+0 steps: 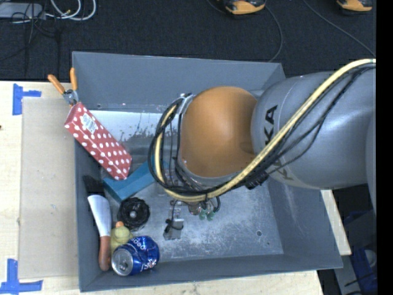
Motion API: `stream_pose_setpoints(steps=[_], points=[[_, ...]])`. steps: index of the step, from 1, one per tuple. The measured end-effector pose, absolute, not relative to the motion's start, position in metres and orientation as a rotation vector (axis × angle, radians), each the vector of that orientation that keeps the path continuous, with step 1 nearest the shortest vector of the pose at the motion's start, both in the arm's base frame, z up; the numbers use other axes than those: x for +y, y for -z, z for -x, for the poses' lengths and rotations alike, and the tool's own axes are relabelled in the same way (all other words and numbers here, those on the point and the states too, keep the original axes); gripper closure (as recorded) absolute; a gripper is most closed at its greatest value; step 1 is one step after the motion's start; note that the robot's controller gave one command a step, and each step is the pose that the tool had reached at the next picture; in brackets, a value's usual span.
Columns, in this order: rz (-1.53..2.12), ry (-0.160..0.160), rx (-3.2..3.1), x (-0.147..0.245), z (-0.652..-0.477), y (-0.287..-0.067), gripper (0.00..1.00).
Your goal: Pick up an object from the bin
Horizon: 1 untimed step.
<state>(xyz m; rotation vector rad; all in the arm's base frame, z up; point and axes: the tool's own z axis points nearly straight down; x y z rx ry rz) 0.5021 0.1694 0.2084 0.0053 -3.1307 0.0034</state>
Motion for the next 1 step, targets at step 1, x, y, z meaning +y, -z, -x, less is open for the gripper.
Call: stream_pose_setpoints(steps=[1], points=[[0.002,-0.001,-3.139,0.1683,-0.5038,-0.2129,0.0]])
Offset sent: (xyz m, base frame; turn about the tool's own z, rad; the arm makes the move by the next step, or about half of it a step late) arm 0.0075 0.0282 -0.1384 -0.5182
